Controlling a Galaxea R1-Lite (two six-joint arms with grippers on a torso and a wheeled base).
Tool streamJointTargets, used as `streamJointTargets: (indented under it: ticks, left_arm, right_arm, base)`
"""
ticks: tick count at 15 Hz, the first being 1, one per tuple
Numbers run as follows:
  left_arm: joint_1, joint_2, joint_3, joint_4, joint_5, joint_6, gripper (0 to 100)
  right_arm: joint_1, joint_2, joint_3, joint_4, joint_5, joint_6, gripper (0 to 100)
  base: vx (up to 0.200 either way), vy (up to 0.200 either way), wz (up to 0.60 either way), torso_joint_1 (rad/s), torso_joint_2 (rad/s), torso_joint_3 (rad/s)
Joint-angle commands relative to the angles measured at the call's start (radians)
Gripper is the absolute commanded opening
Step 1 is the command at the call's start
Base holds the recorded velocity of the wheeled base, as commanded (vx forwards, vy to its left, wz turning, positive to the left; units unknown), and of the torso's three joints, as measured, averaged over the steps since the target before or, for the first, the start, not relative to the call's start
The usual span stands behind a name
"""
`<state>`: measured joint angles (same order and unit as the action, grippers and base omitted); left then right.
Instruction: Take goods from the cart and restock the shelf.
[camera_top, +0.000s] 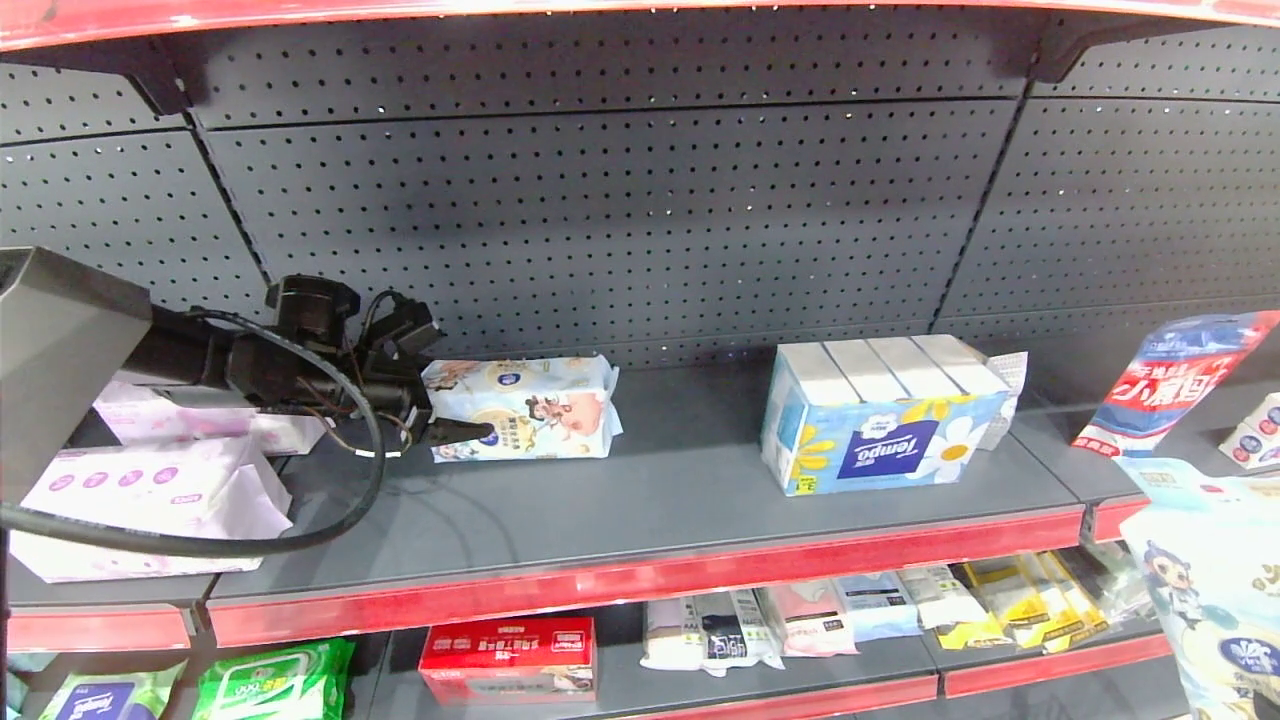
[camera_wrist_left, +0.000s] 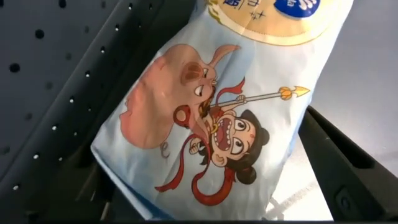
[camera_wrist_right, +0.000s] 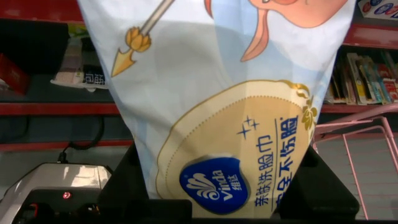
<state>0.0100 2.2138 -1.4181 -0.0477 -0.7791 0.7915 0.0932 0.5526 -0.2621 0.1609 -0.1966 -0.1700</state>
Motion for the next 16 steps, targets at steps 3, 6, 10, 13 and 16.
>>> streamJointTargets:
  ticks: [3, 6, 10, 13, 16]
  left_arm:
    - [0.002, 0.012, -0.013, 0.0, 0.0, 0.0, 100]
    - [0.004, 0.012, -0.012, 0.0, 0.001, -0.001, 0]
    - [0.004, 0.012, -0.009, 0.002, 0.0, 0.0, 0]
    - [0.004, 0.009, 0.005, 0.002, -0.025, 0.002, 0]
    - [0.007, -0.011, 0.01, 0.003, -0.035, -0.005, 0]
  right_arm:
    - [0.0, -0.002, -0.002, -0.001, 0.0, 0.0, 0]
    - [0.0, -0.002, 0.0, -0.001, 0.0, 0.0, 0]
    - [0.0, -0.002, 0.0, 0.0, 0.0, 0.0, 0]
    - [0.0, 0.001, 0.0, 0.0, 0.0, 0.0, 0]
    - [0.0, 0.003, -0.002, -0.001, 0.002, 0.0, 0]
  base:
    - [0.0, 0.0, 0.0, 0.0, 0.0, 0.0]
    - [0.0, 0.0, 0.0, 0.0, 0.0, 0.0]
    - [0.0, 0.0, 0.0, 0.0, 0.0, 0.0]
    - [0.0, 0.0, 0.0, 0.0, 0.0, 0.0]
    - [0.0, 0.0, 0.0, 0.0, 0.0, 0.0]
